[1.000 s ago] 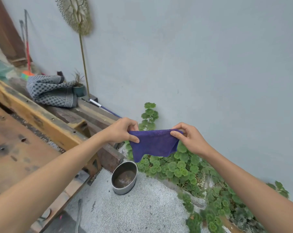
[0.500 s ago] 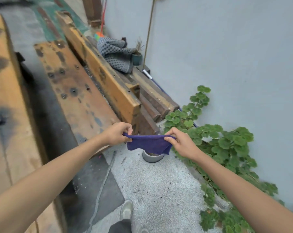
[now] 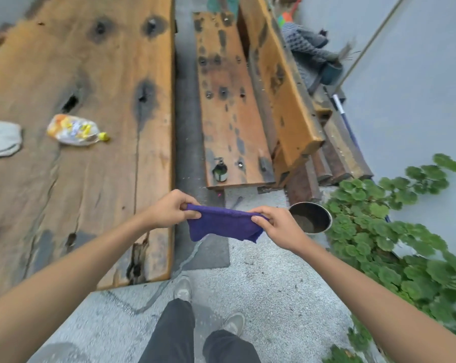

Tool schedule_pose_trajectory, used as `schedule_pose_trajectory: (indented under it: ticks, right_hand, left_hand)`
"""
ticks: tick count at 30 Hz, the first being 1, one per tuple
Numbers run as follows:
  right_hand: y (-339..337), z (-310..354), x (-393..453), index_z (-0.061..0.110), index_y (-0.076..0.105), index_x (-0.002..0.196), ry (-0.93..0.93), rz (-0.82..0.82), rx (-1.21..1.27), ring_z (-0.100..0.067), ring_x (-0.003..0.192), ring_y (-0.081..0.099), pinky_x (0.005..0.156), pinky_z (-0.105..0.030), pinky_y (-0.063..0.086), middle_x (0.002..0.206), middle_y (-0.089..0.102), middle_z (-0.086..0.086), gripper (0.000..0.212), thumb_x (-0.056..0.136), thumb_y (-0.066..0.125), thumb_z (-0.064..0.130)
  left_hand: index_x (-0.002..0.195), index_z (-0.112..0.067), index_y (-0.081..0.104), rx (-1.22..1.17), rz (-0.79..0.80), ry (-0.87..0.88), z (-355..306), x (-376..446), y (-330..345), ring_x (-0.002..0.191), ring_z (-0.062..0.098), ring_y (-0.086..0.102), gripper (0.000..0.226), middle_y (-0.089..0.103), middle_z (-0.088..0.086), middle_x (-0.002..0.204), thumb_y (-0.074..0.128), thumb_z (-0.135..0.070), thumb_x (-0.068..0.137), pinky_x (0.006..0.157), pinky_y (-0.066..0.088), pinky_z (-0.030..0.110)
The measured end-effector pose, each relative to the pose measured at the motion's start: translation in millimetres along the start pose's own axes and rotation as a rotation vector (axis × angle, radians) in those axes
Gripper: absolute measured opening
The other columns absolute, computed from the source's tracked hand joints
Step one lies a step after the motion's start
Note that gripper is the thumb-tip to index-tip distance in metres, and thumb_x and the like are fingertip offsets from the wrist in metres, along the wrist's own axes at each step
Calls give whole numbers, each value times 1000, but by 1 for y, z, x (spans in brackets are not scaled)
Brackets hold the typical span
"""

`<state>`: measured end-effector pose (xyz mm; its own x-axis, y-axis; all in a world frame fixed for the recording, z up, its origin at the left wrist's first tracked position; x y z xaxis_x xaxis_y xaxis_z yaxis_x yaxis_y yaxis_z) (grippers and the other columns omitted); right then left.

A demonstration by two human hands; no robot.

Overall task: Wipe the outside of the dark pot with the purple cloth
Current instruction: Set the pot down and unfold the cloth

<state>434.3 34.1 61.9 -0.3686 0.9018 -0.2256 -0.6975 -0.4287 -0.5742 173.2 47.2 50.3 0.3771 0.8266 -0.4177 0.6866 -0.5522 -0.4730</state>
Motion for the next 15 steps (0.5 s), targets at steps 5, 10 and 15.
schedule_pose_trajectory:
  ticks: [5,10,15]
  right_hand:
    - [74,47,16,8,71,107,-27,143,151,-8,88,71,81,-29,54,97,77,-4,14,101,59,9]
    - [152,84,26,6,67,106,-7,288,247,-9,87,70,76,-23,53,93,76,-1,12,102,57,7]
    - [217,104,46,5,66,106,57,380,266,-11,82,66,72,-27,53,93,76,-9,12,103,55,7]
  left_hand:
    - [84,-9,71,-158,-118,-18,51,-69,-36,64,14,49,18,60,2,67,63,-25,84,60,34,32]
    - [80,-2,65,-272,-211,-88,111,-133,-58,66,14,52,20,58,3,69,58,-21,82,60,36,31]
    - [78,0,63,-361,-248,-218,174,-169,-71,61,10,53,20,58,-2,64,58,-18,82,57,40,29]
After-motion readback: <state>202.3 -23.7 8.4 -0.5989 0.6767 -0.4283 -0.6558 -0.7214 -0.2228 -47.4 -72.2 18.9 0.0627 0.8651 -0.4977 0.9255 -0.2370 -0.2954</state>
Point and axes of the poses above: each hand's wrist, its own x-axis towards the middle knuckle, its own y-axis out of the palm, z = x × y, the point moved 8 cm from there along x, towards the middle knuckle
